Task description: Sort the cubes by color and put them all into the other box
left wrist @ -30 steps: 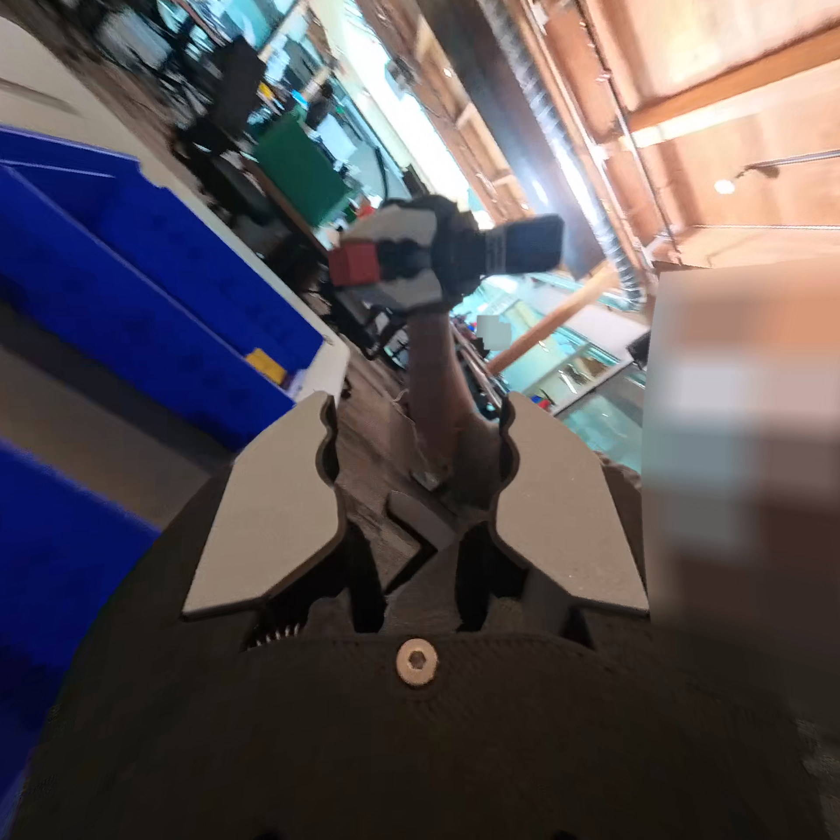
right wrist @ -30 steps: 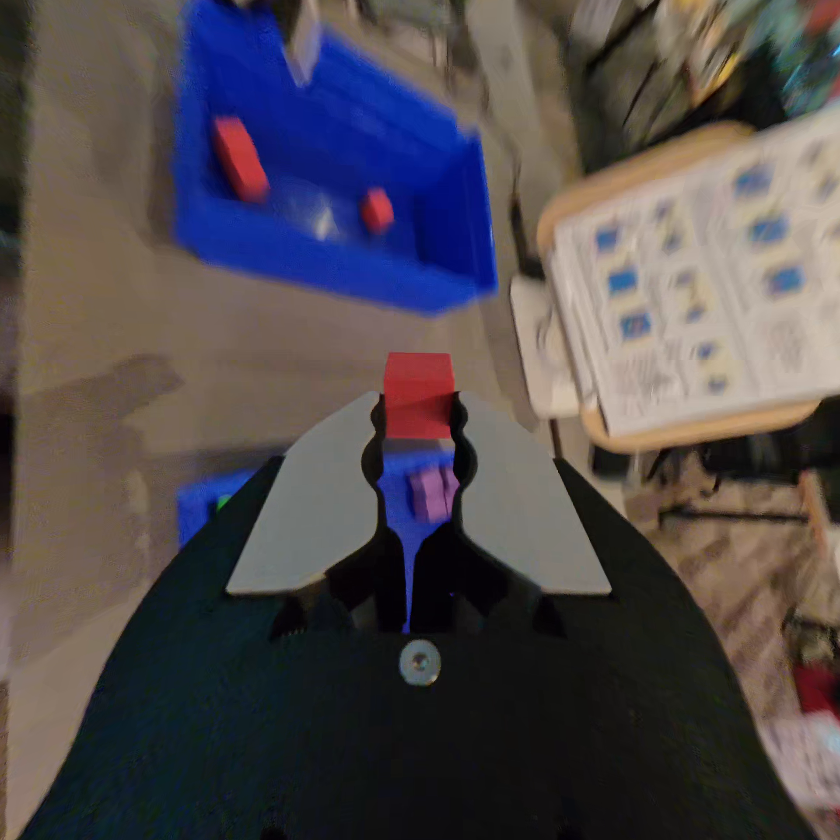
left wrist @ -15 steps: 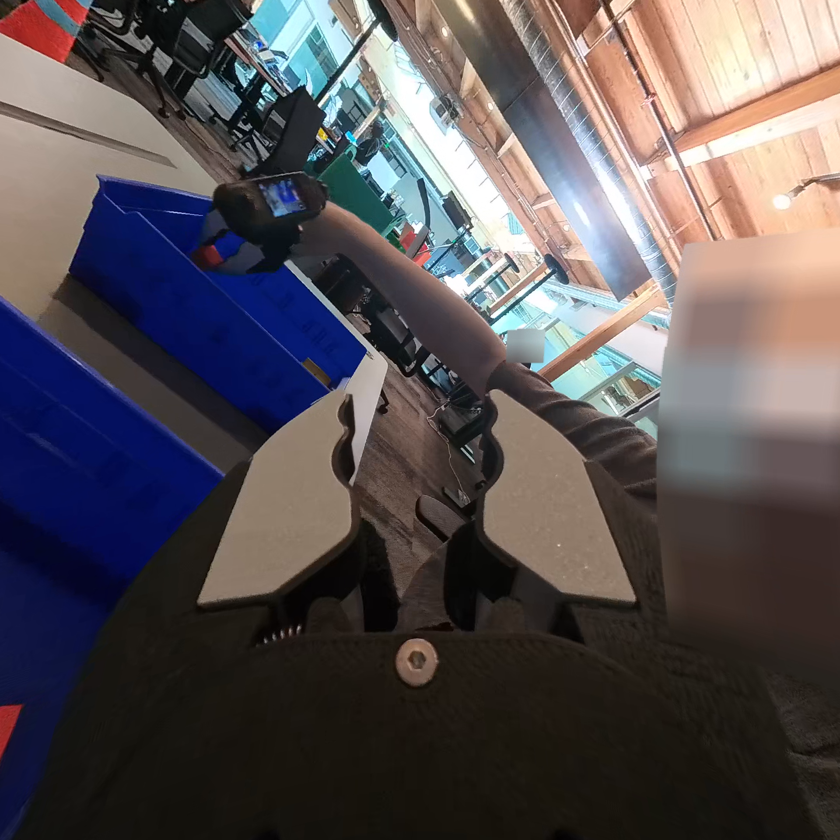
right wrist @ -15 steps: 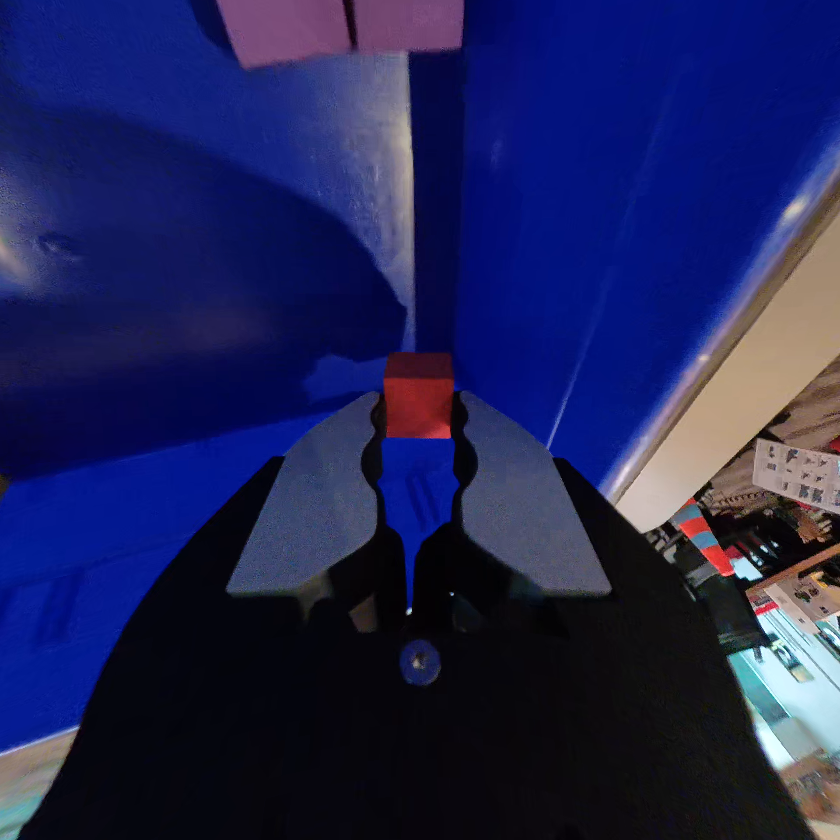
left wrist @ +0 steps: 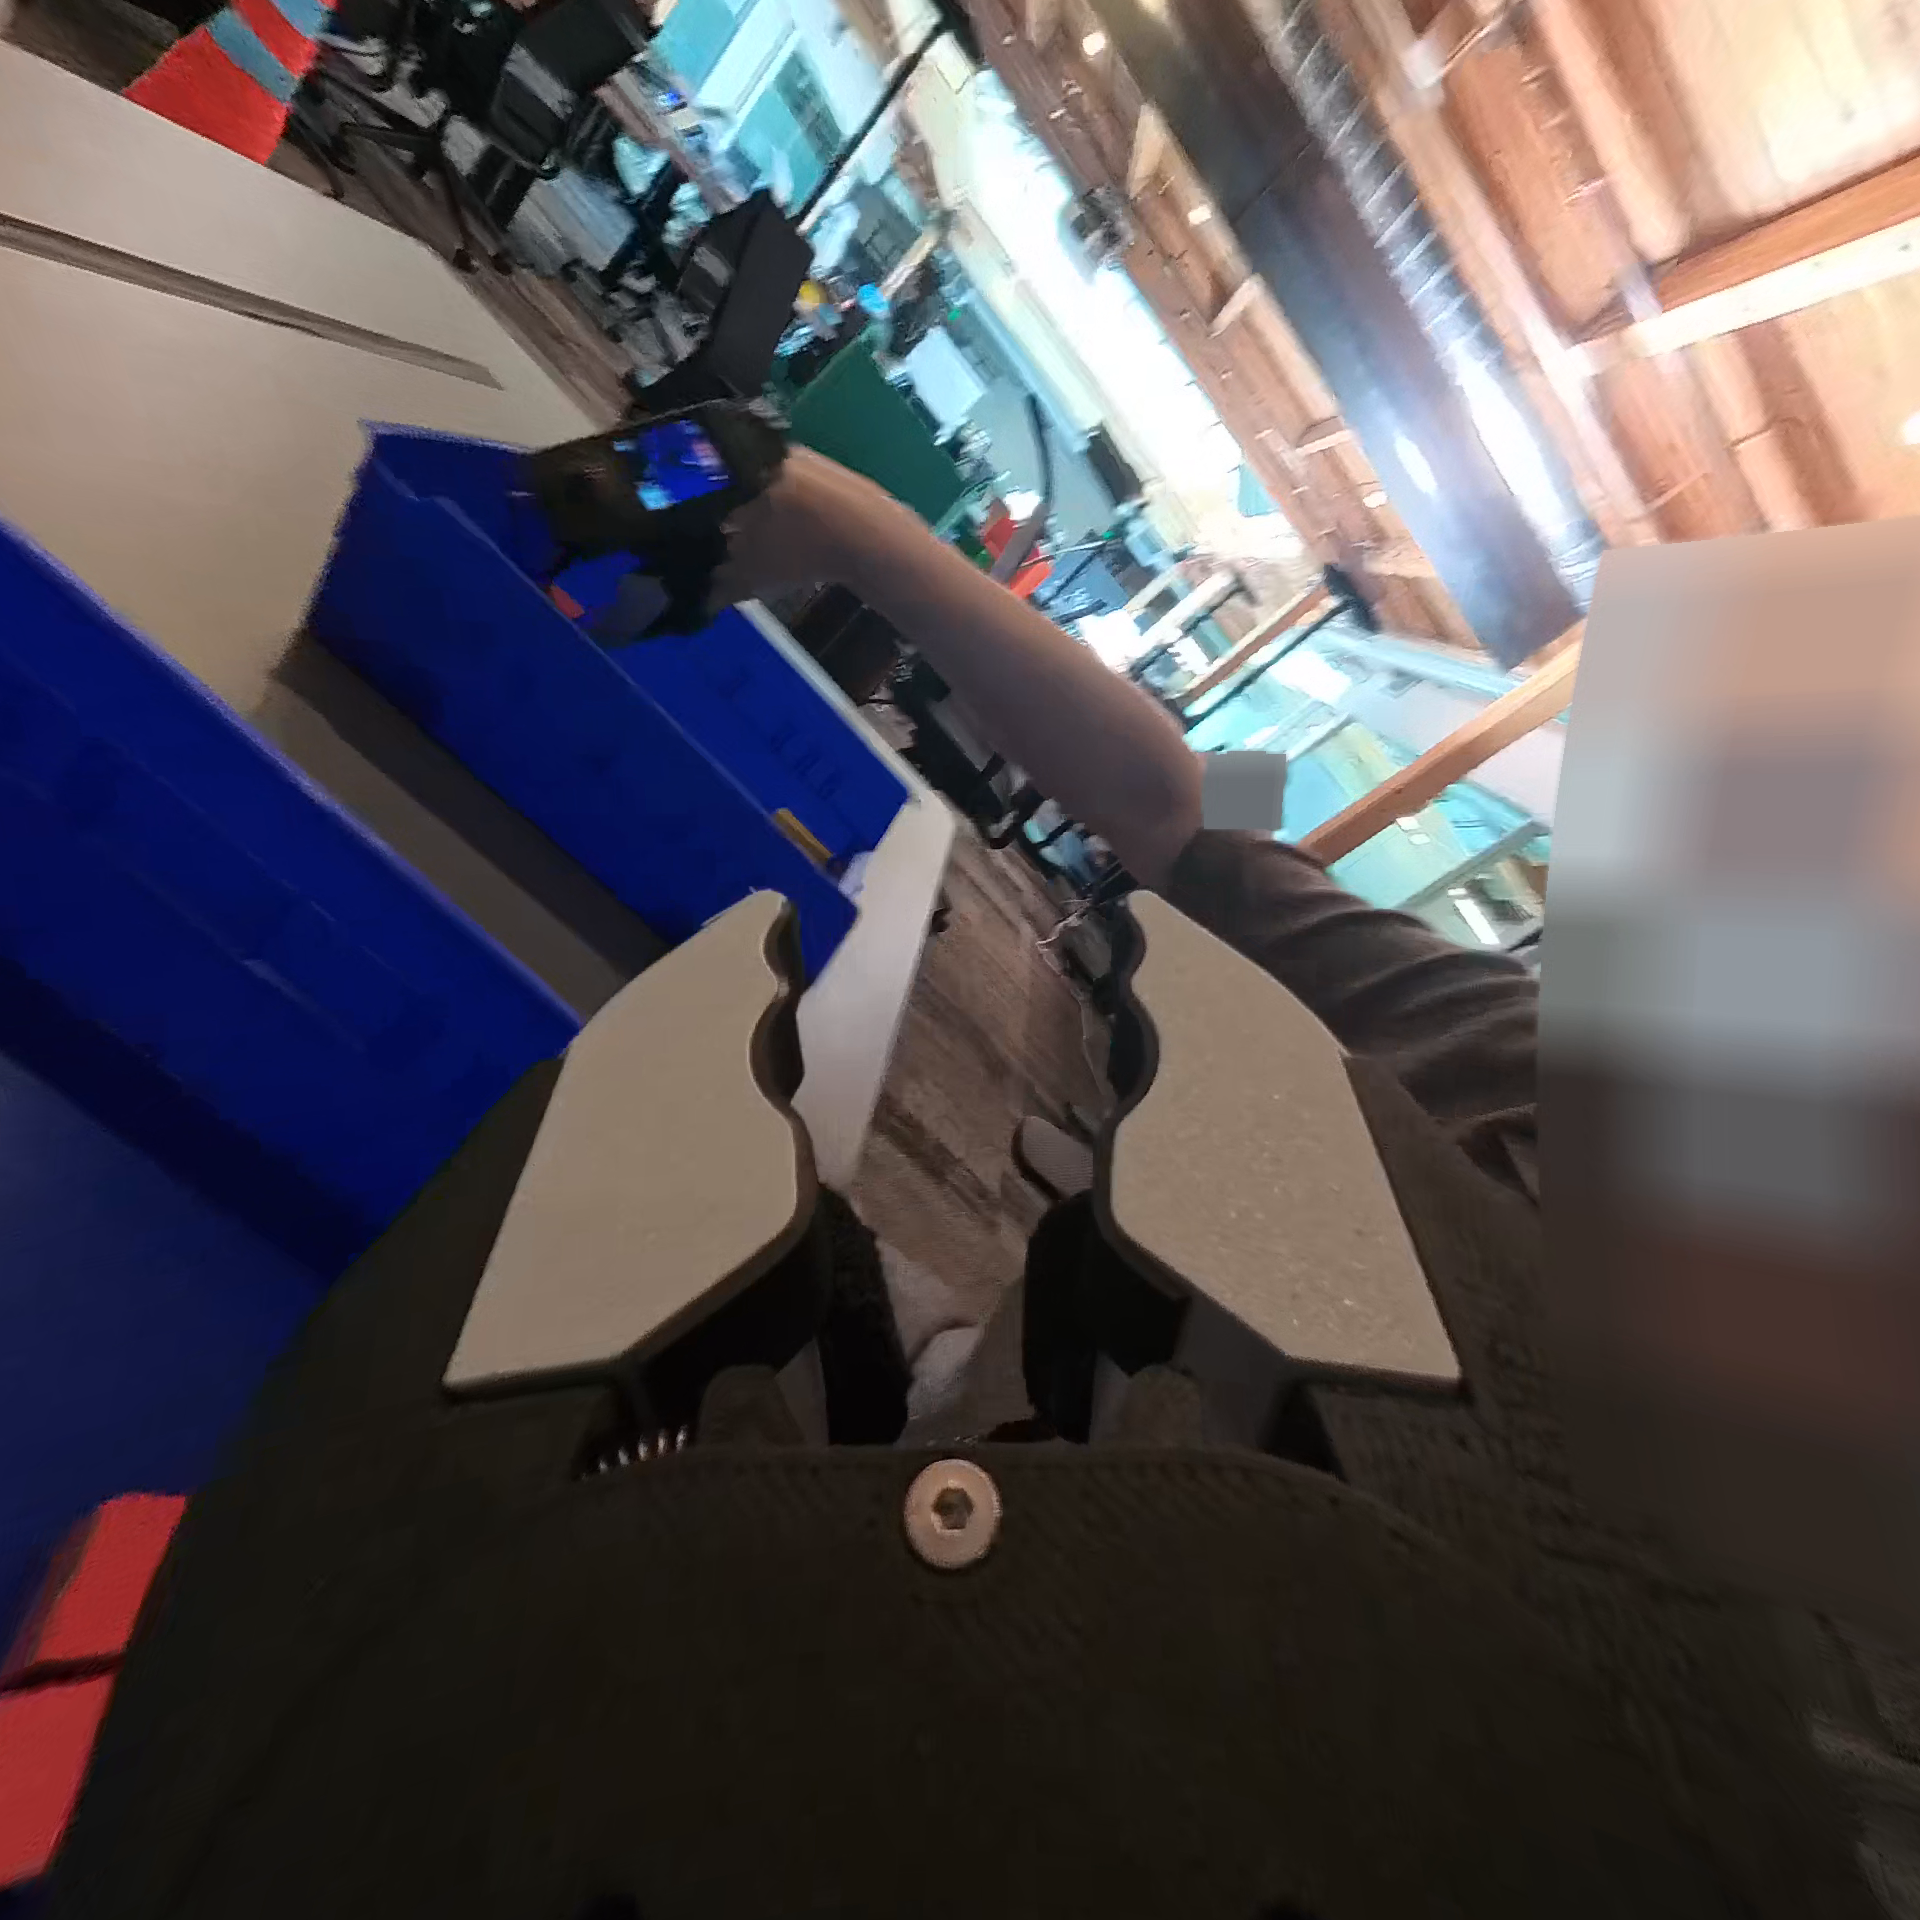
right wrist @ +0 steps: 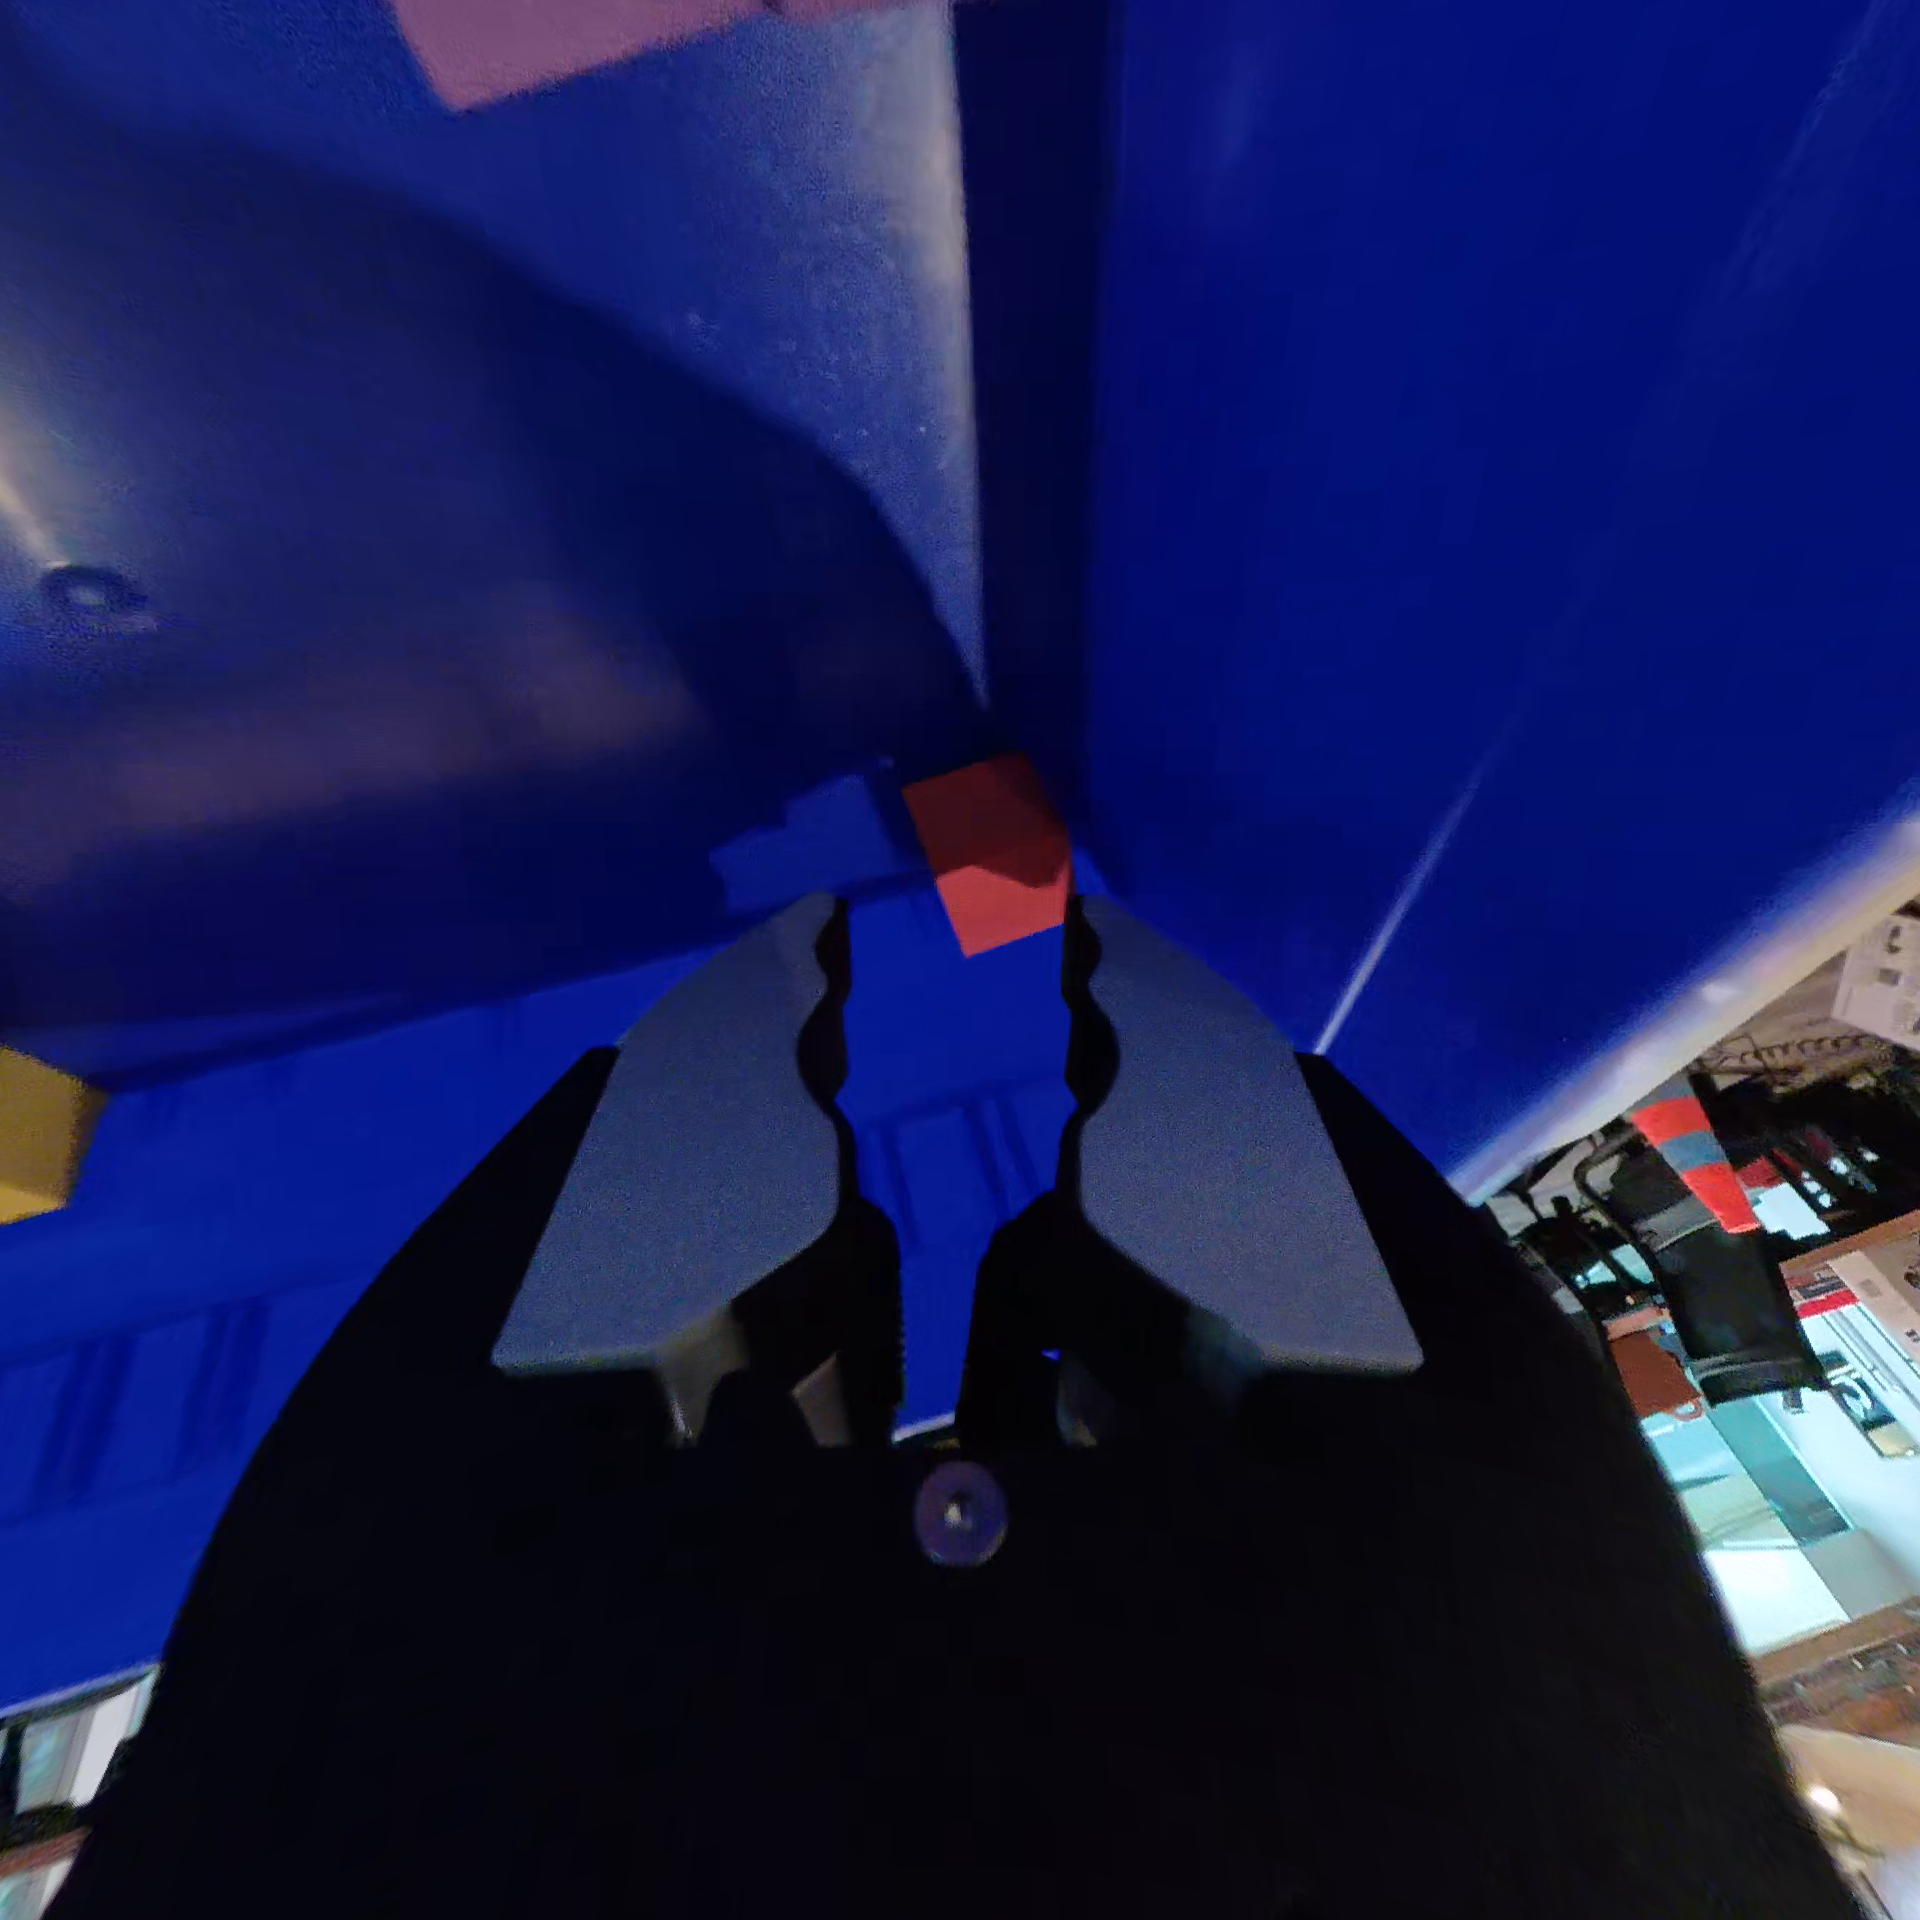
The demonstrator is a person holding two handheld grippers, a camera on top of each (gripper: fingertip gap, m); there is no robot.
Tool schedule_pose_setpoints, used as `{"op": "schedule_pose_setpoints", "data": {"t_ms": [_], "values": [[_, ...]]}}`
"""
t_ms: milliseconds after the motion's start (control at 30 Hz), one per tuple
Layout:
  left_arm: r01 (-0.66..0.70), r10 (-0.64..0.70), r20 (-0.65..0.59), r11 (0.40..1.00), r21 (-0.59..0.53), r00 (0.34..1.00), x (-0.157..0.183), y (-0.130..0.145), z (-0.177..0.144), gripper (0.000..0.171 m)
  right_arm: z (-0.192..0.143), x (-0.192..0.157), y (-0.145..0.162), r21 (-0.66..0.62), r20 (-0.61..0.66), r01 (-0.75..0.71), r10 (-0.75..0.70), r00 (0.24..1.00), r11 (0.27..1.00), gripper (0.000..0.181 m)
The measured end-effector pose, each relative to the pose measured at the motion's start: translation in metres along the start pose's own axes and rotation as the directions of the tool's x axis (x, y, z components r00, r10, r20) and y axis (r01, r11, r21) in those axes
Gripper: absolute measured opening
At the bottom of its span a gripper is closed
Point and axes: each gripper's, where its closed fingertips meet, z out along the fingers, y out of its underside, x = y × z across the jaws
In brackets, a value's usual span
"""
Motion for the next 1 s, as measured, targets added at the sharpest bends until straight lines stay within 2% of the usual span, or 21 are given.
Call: {"op": "schedule_pose_setpoints", "data": {"t_ms": [67, 167, 233, 300, 367, 467, 633, 733, 900, 1000], "values": [[-0.051, 0.062, 0.164, 0.996, -0.071, 0.985, -0.027, 0.0, -0.001, 0.057, -0.015, -0.005, 0.004, 0.017, -0.024, 0.0, 0.0, 1.0, 1.0, 0.041], [-0.092, 0.223, 0.428, 0.948, -0.306, 0.876, -0.086, 0.001, -0.007, 0.058, -0.053, -0.011, 0.006, 0.094, -0.11, -0.028, 0.038, 0.993, 0.995, 0.042], [-0.093, 0.402, 0.548, 0.858, -0.505, 0.734, -0.13, -0.002, -0.019, 0.058, -0.086, -0.021, 0.003, 0.185, -0.168, -0.057, 0.088, 0.982, 0.981, 0.042], [-0.056, 0.574, 0.552, 0.722, -0.69, 0.605, -0.167, -0.002, -0.032, 0.055, -0.124, -0.037, -0.007, 0.337, -0.237, -0.039, 0.125, 0.964, 0.941, 0.045], [0.0, 0.668, 0.501, 0.6, -0.8, 0.55, -0.192, 0.001, -0.039, 0.054, -0.161, -0.061, -0.016, 0.478, -0.276, -0.005, 0.156, 0.949, 0.878, 0.045], [0.038, 0.726, 0.425, 0.484, -0.874, 0.541, -0.215, 0.006, -0.039, 0.054, -0.202, -0.098, -0.025, 0.626, -0.306, 0.04, 0.198, 0.931, 0.779, 0.044], [0.111, 0.787, 0.341, 0.333, -0.936, 0.515, -0.247, 0.013, -0.047, 0.055, -0.239, -0.149, -0.03, 0.718, -0.384, 0.123, 0.242, 0.891, 0.685, 0.039], [0.155, 0.78, 0.342, 0.308, -0.939, 0.523, -0.261, 0.018, -0.051, 0.056, -0.246, -0.172, -0.033, 0.729, -0.424, 0.163, 0.252, 0.87, 0.665, 0.037], [0.231, 0.753, 0.371, 0.291, -0.928, 0.544, -0.271, 0.022, -0.058, 0.055, -0.242, -0.198, -0.039, 0.757, -0.394, 0.155, 0.256, 0.883, 0.634, 0.036], [0.277, 0.737, 0.369, 0.252, -0.927, 0.567, -0.271, 0.03, -0.061, 0.035, -0.236, -0.203, -0.041, 0.766, -0.375, 0.14, 0.259, 0.89, 0.628, 0.035]]}}
